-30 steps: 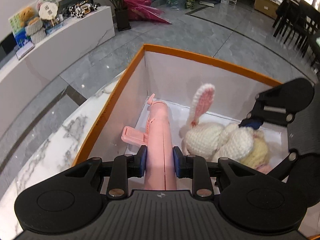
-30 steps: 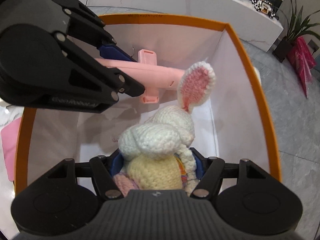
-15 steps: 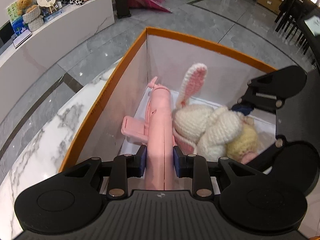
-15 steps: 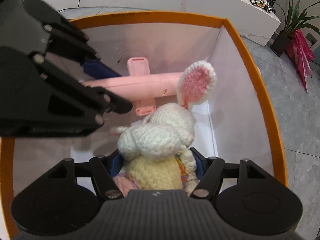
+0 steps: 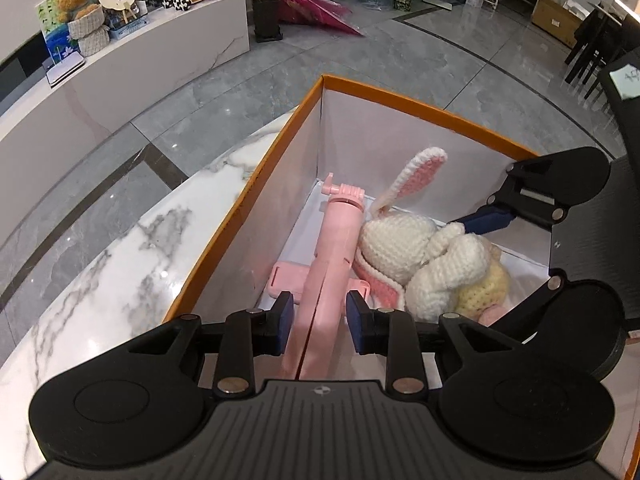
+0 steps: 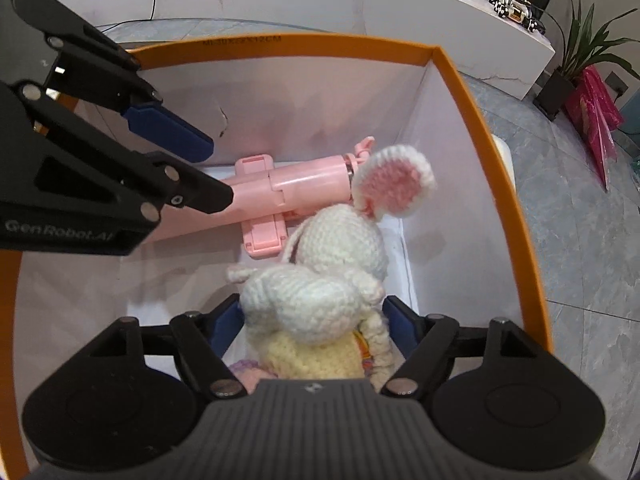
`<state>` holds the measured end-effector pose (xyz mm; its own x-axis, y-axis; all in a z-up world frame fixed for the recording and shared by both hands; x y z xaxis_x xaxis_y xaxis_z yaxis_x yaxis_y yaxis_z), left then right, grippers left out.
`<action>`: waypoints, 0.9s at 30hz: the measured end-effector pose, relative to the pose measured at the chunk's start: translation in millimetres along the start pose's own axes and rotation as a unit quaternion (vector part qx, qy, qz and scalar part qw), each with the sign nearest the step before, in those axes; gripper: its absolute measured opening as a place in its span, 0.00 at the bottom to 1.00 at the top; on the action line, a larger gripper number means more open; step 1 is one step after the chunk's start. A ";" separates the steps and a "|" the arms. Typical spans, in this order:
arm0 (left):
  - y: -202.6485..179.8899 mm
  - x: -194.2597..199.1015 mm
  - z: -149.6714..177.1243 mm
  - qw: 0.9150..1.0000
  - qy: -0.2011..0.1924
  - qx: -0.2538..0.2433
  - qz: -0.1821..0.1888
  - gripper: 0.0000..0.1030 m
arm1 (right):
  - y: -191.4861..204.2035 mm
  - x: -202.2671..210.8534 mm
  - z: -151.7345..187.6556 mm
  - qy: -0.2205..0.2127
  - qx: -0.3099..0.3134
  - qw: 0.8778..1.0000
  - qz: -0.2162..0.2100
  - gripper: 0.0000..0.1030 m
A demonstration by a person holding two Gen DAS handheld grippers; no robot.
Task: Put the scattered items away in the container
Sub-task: 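Open both tools to drop the selfie stick and bunny into the box, then move both tools back over the table toward the plush toys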
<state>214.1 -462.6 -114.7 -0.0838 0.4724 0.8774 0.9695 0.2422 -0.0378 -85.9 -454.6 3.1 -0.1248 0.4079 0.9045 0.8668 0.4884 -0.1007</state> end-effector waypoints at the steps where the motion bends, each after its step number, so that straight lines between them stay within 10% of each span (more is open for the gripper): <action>1: -0.2 1.2 0.2 1.000 -0.001 0.000 0.000 0.33 | 1.0 1.5 -1.8 -0.001 0.001 1.000 0.000 0.78; 27: 33.6 145.3 26.2 0.990 -0.126 0.058 0.007 0.46 | 4.0 109.4 -38.6 -0.098 -0.004 0.995 0.018 0.83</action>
Point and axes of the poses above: each gripper's, at about its wrist camera, not at the fingertips, and x roughly against the way its jaws point, y to its left, z to its underside, the point moved 7 cm from there along -x, roughly the way its jaws point, and after that the axes turned 2 degrees about -x, right-handed, at the moved point
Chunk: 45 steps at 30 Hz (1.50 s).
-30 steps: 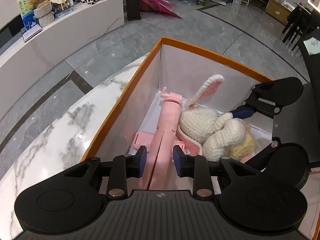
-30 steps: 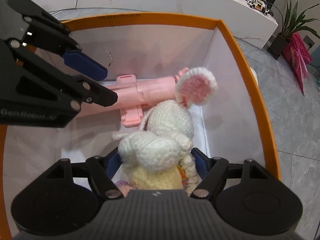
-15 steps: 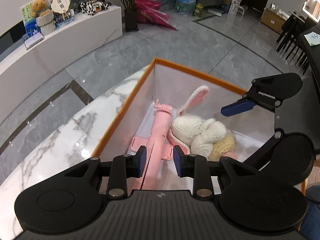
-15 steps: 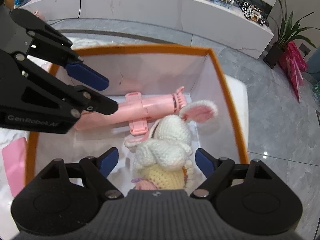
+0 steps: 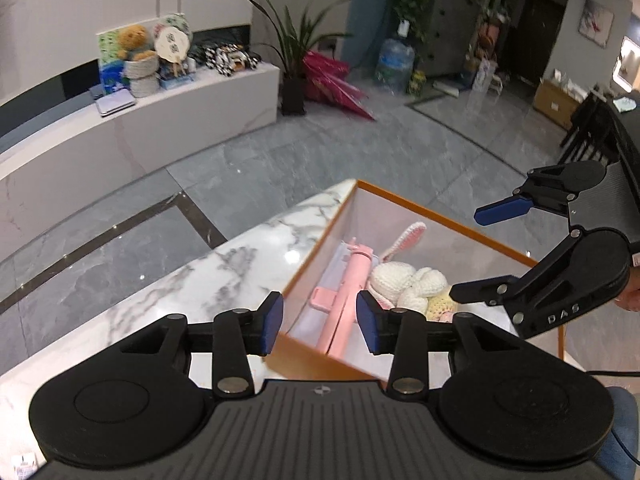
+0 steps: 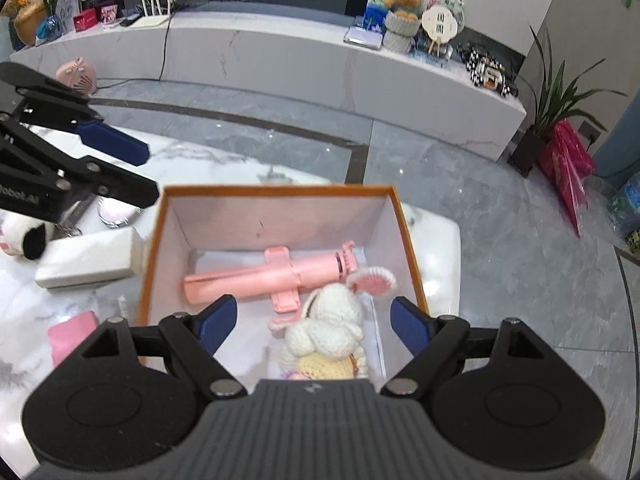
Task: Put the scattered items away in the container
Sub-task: 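Move both tools back over the table toward the plush toys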
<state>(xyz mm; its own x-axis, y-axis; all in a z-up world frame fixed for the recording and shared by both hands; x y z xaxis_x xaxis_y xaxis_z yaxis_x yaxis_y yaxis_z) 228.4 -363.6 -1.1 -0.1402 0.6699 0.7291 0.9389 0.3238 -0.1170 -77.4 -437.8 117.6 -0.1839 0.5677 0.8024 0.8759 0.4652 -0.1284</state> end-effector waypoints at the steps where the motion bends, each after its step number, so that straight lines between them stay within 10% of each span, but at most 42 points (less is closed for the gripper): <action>1: 4.3 7.6 1.9 1.000 -0.006 0.004 0.000 0.46 | 3.8 4.0 -1.9 -0.003 0.001 1.000 -0.001 0.83; 19: 65.9 163.6 51.0 0.989 -0.131 0.010 -0.073 0.84 | 70.3 68.8 -17.8 -0.075 0.050 0.996 -0.015 0.84; 34: 125.6 221.5 150.0 0.979 -0.118 0.076 -0.148 0.86 | 123.9 90.8 -29.3 -0.127 0.072 0.989 -0.037 0.90; 45: 163.0 208.1 254.7 0.967 -0.057 0.179 -0.172 0.86 | 183.4 48.4 -12.7 -0.089 0.112 0.987 -0.078 0.91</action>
Point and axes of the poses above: each gripper's, at about its wrist camera, not at the fingertips, and x roughly against the way its jaws point, y to its left, z to its underside, the point moved 7 cm from there along -x, roughly the way its jaws point, and after that the axes turned 2 degrees about -x, right-handed, at the moved point
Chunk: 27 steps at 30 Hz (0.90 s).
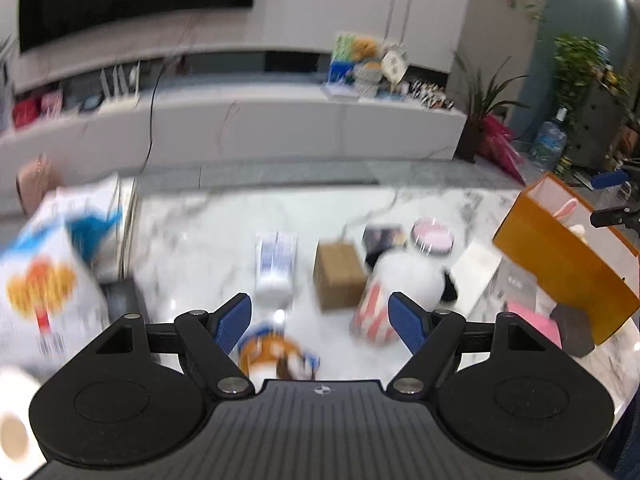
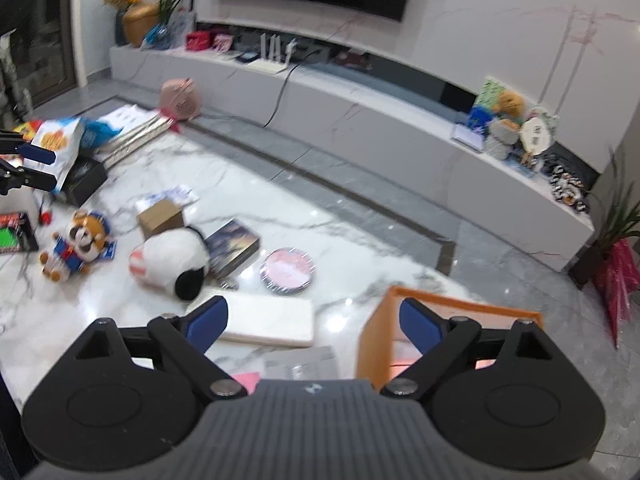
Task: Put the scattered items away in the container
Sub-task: 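Move both tools back over the table toward the plush toys, then grasp the raccoon plush with the left tool while the right tool grasps the striped plush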
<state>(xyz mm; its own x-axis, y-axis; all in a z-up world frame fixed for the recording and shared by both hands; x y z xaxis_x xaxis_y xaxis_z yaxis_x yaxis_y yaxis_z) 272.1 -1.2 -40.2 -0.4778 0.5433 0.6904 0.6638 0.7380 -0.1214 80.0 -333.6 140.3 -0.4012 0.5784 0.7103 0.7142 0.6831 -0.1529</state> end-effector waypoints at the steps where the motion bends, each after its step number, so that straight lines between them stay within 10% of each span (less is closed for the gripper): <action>1: 3.9 -2.6 8.9 1.000 0.007 0.004 -0.002 0.86 | 3.7 -5.8 3.3 0.006 0.002 1.000 -0.003 0.91; 27: 23.3 -55.5 67.3 0.996 0.062 0.064 -0.017 0.86 | 153.3 -171.4 -25.8 0.078 0.062 0.989 -0.106 0.92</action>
Point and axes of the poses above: each gripper's, at about its wrist camera, not at the fingertips, and x roughly against the way its jaws point, y to its left, z to its underside, the point moved 7 cm from there along -x, roughly the way its jaws point, and after that the axes turned 2 degrees about -x, right-handed, at the moved point
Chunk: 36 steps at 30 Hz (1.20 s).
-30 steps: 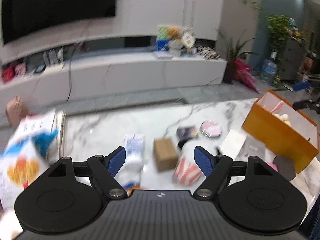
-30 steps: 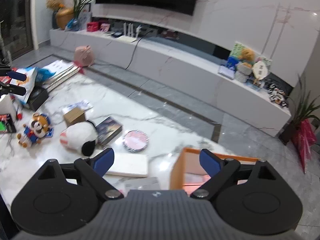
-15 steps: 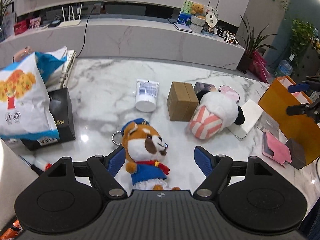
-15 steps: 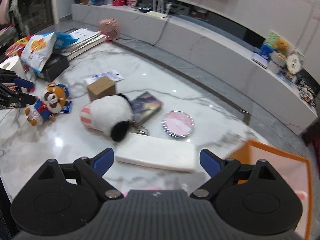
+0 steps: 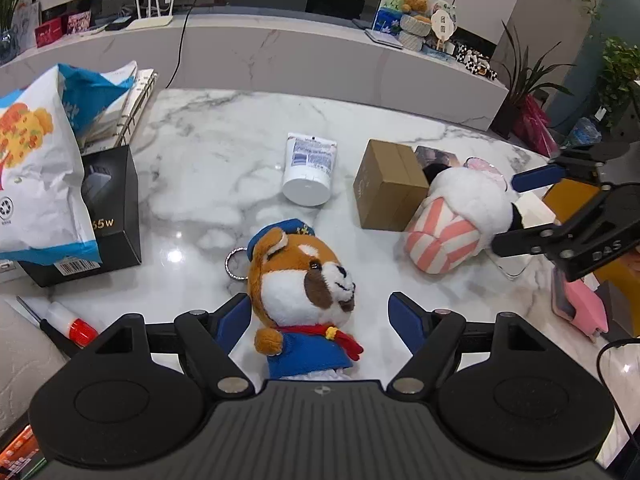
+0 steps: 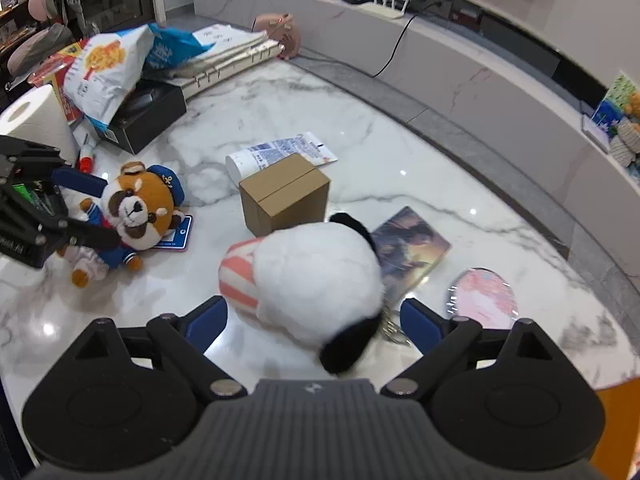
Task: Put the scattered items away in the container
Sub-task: 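Grasp the raccoon plush with the left tool while the right tool grasps the striped plush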
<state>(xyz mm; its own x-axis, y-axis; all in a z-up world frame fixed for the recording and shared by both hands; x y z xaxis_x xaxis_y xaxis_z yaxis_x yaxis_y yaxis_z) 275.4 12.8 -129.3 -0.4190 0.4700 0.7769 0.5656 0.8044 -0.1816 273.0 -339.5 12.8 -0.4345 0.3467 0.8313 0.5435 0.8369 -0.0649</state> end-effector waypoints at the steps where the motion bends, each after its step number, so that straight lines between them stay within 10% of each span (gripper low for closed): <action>1: 0.9 -1.6 0.0 1.000 0.002 0.001 0.001 0.86 | 1.6 -6.0 -1.6 0.005 0.000 1.000 -0.002 0.92; 20: 1.8 -23.1 6.3 1.000 0.021 0.017 0.015 0.86 | 22.4 -43.9 -25.3 0.020 0.001 1.000 0.009 1.00; 27: 3.3 -27.1 10.2 0.999 0.037 0.005 0.007 0.64 | 28.3 -50.6 -35.9 0.026 -0.014 1.000 0.010 1.00; 36: 4.3 -27.2 11.2 0.999 0.038 -0.004 0.008 0.60 | 35.9 -59.2 -41.3 0.041 -0.022 0.999 0.029 1.00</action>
<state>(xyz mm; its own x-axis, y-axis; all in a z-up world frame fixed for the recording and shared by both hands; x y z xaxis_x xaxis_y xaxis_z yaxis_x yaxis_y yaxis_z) 281.3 7.5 -158.0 -0.3549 0.4527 0.8180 0.5770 0.7945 -0.1894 347.8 -347.5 -15.9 -0.3426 0.3572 0.8689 0.5984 0.7960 -0.0913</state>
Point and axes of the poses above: each gripper's, at about its wrist camera, not at the fingertips, and x roughly against the way its jaws point, y to its left, z to its underside, the point moved 7 cm from there along -x, roughly the way its jaws point, and after that the axes turned 2 degrees about -x, right-handed, at the moved point
